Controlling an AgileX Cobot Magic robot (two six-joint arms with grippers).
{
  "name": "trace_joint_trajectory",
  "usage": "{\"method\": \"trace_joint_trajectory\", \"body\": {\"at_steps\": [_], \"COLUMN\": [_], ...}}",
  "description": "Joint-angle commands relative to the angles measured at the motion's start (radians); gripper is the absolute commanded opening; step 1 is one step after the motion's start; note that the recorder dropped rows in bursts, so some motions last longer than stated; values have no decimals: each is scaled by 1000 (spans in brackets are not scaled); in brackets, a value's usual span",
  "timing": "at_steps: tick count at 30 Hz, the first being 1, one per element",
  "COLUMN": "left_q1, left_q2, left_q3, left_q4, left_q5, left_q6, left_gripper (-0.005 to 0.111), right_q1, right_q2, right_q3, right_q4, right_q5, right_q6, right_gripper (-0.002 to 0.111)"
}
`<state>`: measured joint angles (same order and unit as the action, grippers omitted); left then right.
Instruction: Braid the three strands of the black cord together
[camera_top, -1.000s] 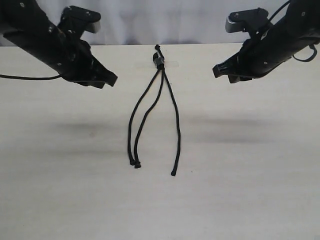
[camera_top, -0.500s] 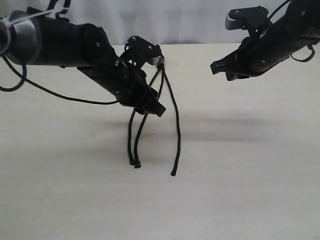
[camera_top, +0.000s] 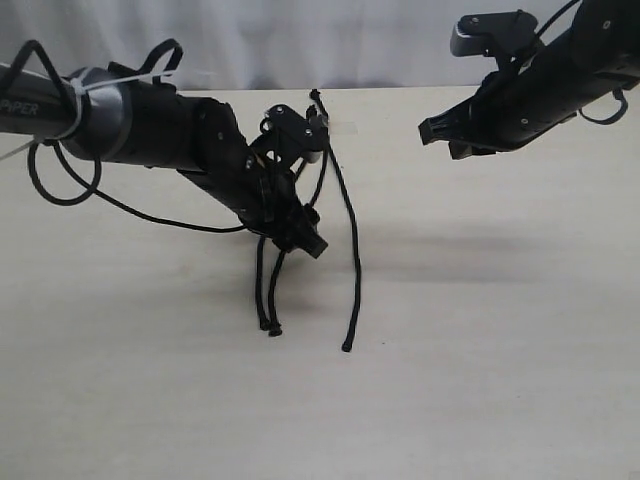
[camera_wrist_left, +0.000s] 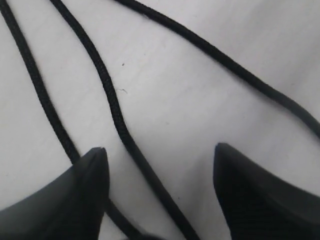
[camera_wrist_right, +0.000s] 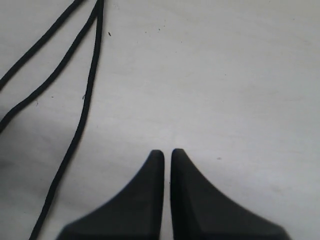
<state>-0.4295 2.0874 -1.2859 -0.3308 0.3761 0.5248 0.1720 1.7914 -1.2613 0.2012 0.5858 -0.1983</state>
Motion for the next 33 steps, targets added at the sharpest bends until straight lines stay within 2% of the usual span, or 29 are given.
{"method": "trace_joint_trajectory", "body": {"at_steps": [1, 4, 11, 17, 28, 33], "left_q1": [1, -1, 1, -1, 1, 55], "left_q2": [37, 48, 72, 103, 58, -16], "left_q3": [-8, -8, -8, -13, -177, -205], "left_q4": [4, 2, 4, -21, -47, -48], "left_q5": [-31, -31, -24, -5, 271, 323], "left_q6": [4, 4, 4, 4, 4, 4], "left_gripper": [58, 54, 25, 10, 9, 6], "right_q1": [-6, -6, -6, -6, -6, -6], "right_q2": [-1, -1, -1, -1, -1, -1], "right_q3": [-6, -6, -6, -6, -6, -6], "right_q4": [1, 1, 11, 18, 18, 18], "right_q5": [-14, -14, -16, -16, -16, -19], "right_q6": [0, 0, 0, 0, 0, 0], "right_gripper": [4, 4, 4, 4, 4, 4]}}
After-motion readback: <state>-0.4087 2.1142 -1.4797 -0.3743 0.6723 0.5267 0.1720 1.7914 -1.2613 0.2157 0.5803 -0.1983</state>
